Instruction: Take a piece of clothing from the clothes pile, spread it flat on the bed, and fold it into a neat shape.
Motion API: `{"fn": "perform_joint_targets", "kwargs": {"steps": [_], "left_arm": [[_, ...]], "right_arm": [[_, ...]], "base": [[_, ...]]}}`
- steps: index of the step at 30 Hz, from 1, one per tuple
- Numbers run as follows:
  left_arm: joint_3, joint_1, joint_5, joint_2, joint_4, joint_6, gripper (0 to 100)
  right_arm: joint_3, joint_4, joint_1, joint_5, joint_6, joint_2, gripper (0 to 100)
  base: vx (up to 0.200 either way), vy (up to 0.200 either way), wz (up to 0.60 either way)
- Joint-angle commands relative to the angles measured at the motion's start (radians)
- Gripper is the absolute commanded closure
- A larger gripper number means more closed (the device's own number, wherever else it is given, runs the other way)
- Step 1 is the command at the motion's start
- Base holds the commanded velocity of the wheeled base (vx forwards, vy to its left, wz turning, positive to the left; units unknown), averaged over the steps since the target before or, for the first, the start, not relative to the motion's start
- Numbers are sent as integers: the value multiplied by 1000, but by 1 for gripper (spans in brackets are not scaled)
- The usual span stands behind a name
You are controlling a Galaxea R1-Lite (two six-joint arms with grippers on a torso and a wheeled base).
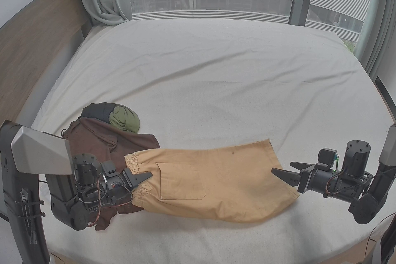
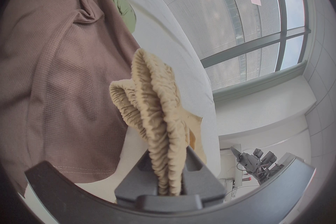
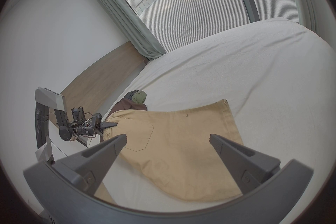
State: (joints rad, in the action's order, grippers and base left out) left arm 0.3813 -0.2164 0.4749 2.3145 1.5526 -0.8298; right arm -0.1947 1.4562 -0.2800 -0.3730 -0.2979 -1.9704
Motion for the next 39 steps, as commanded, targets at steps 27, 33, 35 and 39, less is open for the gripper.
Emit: {"fn": "perform_joint_targets", "kwargs": {"steps": [27,33,35,39], "left_arm": [[-68,65,122,-73,-2,41,100],[-21,-34,113,-75,-2,40,100],[1,-57,108,-73,-3,38,100],[48,-92,97,-70,-5,26,100]], "right_arm": [[1,1,-19,2,2,-30,0],[1,7,-19,2,0,-34,0],[3,23,-18,2,0,-36,0],[3,36,-16,2,-1,-39,0]], "base": [[0,0,0],[0,0,0],[0,0,0],[0,0,0]]}}
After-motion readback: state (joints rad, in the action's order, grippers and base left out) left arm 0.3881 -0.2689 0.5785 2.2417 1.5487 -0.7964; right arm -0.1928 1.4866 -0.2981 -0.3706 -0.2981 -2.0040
